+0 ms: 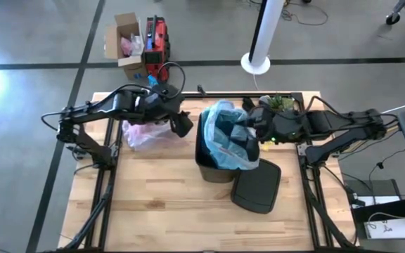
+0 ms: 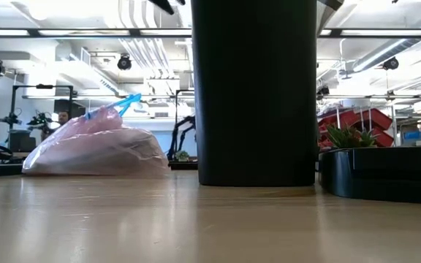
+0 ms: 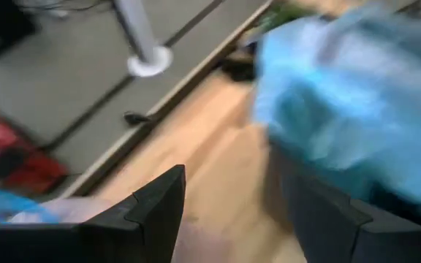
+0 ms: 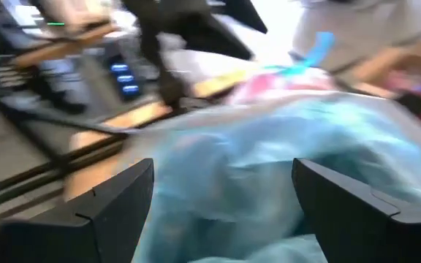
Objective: Place trash/remove bag and relplace
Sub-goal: Insert the new blue trash bag into the black trash bin
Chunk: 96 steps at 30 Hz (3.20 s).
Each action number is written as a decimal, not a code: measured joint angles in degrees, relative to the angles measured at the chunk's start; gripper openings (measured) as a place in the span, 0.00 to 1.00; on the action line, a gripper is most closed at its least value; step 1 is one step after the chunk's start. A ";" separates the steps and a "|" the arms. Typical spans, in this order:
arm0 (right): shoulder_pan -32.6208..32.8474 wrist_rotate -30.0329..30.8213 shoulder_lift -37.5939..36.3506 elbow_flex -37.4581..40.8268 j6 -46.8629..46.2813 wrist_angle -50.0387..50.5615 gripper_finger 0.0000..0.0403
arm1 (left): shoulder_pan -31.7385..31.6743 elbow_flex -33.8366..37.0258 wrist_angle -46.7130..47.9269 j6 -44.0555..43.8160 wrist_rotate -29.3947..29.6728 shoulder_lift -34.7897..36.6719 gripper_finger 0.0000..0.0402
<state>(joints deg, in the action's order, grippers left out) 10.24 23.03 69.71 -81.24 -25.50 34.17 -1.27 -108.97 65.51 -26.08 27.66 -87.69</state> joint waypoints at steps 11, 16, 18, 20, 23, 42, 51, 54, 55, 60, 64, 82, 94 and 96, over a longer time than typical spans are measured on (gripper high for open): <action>-0.50 4.00 4.20 0.10 -3.11 1.83 0.70 | 1.94 0.19 -26.38 0.85 -8.19 -6.59 0.55; 0.02 3.97 4.20 0.10 -4.98 3.48 0.68 | 0.46 -1.65 -20.72 0.03 -8.31 -11.00 0.55; 0.69 3.73 3.69 0.08 -4.96 5.36 0.68 | -0.06 -2.88 -17.00 -0.70 -7.92 -11.72 0.55; 1.34 3.73 3.16 0.08 -4.96 7.17 0.68 | -0.14 -3.99 -12.94 -1.38 -7.16 -11.72 0.55; 1.90 3.86 2.41 0.08 -4.95 9.82 0.69 | 0.14 -5.65 -8.65 -1.46 -6.00 -11.05 0.55; 2.91 3.38 -3.36 0.00 -8.77 20.89 0.69 | 0.48 -4.97 10.33 -2.96 1.96 -6.41 0.55; 4.53 -3.98 -2.62 1.52 -7.69 21.90 0.77 | 0.14 -3.73 13.16 -2.96 5.90 -5.15 0.55; 6.43 -4.08 -2.62 1.50 -5.96 18.86 0.78 | 0.14 -3.69 13.36 -2.96 5.44 -5.09 0.55; 7.13 -4.19 -2.62 1.45 -5.23 17.90 0.78 | 0.14 -3.69 13.37 -2.94 4.83 -4.97 0.55; 9.46 -6.15 -2.64 1.24 -3.38 13.01 0.77 | 0.14 -3.69 13.41 -2.96 4.35 -3.87 0.55; 10.49 -6.24 -1.04 1.36 -0.89 12.43 0.77 | 0.14 -3.69 13.43 -2.96 4.35 -3.02 0.55; 11.50 3.61 1.89 -2.58 13.51 12.71 0.07 | 1.54 -1.31 14.17 -11.27 2.84 -2.41 0.55; 13.38 -14.10 1.34 -4.47 11.09 17.64 0.04 | 6.13 4.66 2.32 -14.99 -0.26 -2.48 0.55; 14.22 -14.23 1.76 -3.66 10.48 17.64 0.04 | 6.13 4.66 0.27 -15.00 -0.18 -2.46 0.55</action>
<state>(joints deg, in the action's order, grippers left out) 24.46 8.81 71.47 -84.90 -15.02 51.81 4.86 -104.31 65.78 -41.08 27.48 -90.15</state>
